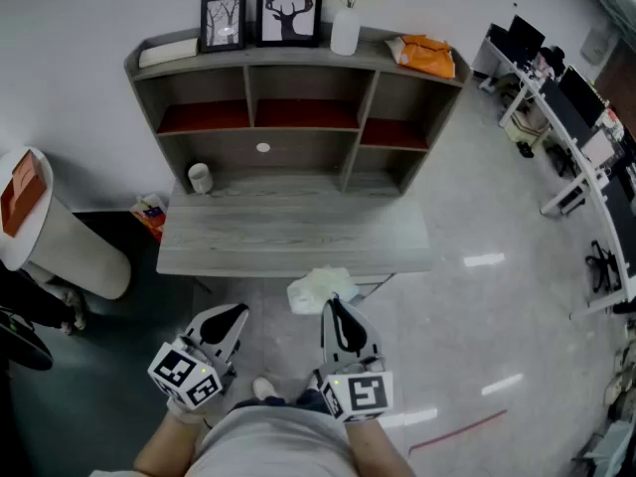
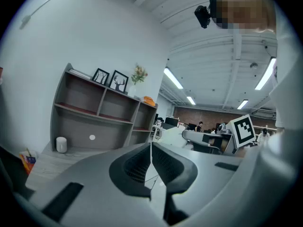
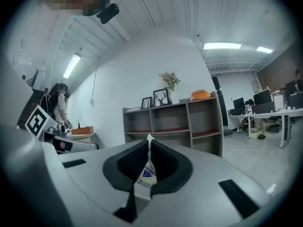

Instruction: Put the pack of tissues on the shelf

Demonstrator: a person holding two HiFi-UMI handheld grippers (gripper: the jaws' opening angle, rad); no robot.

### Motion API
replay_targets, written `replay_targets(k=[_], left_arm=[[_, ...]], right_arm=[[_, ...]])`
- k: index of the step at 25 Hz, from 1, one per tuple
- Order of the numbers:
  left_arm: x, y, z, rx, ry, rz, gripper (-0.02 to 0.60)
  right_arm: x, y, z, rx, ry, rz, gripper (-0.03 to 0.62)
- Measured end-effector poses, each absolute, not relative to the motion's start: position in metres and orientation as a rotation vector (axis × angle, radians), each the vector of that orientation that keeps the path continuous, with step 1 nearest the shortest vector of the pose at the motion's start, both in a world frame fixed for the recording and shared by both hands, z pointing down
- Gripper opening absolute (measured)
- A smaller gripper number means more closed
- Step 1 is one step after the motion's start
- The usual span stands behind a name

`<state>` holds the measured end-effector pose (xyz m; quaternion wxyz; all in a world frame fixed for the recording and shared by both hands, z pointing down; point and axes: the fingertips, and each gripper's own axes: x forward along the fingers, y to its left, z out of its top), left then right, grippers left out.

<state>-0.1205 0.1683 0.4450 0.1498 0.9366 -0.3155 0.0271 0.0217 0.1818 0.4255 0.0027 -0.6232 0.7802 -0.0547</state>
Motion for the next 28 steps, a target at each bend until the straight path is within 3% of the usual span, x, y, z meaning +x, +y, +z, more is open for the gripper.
replay_targets(k=[18,28], left_arm=[[0.004,0.190,0.438,2.740,-0.919,0.129,0.021],[0.038,0.184,0.446,2.745,-0.893,0.158,0.021]], right_arm=[[0.140,0.210,0.423,-1.826,2.395,-0.224,0.029],[0.175,0.209,0.436,-1.856,2.368,-0.260,0.029]])
